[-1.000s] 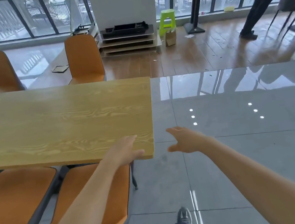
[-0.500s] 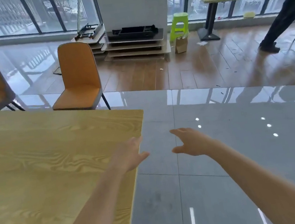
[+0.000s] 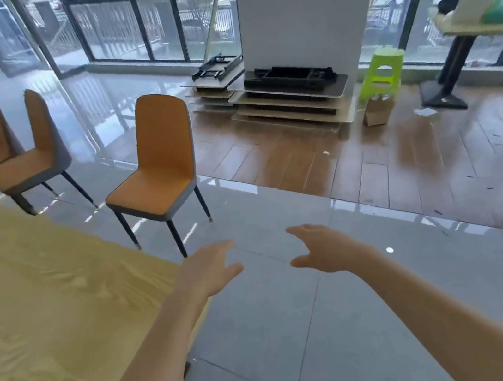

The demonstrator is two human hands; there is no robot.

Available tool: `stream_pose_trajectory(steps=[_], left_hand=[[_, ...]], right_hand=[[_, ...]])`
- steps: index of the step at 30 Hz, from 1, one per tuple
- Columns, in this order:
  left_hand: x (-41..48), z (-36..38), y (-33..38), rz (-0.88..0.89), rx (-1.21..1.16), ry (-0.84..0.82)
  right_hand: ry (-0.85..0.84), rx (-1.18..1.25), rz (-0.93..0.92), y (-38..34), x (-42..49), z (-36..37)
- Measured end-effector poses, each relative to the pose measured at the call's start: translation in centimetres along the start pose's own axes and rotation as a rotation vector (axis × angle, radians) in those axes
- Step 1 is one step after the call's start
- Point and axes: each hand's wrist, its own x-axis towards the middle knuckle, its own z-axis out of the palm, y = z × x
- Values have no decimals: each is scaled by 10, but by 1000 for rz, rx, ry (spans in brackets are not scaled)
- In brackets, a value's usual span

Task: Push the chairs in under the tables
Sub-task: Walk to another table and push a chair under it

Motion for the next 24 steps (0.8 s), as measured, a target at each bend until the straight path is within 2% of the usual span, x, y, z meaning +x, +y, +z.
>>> stream_pose_trajectory(steps=[11, 19, 24], left_hand=[[217, -43, 26, -143, -42, 94], [400, -125, 17, -205, -87, 177], [496, -156, 1, -272, -60, 174]], right_hand=[[-44, -49, -207, 105, 214, -100], [-37, -99, -314, 133, 401, -210], [-66, -104, -396, 151, 512, -252]])
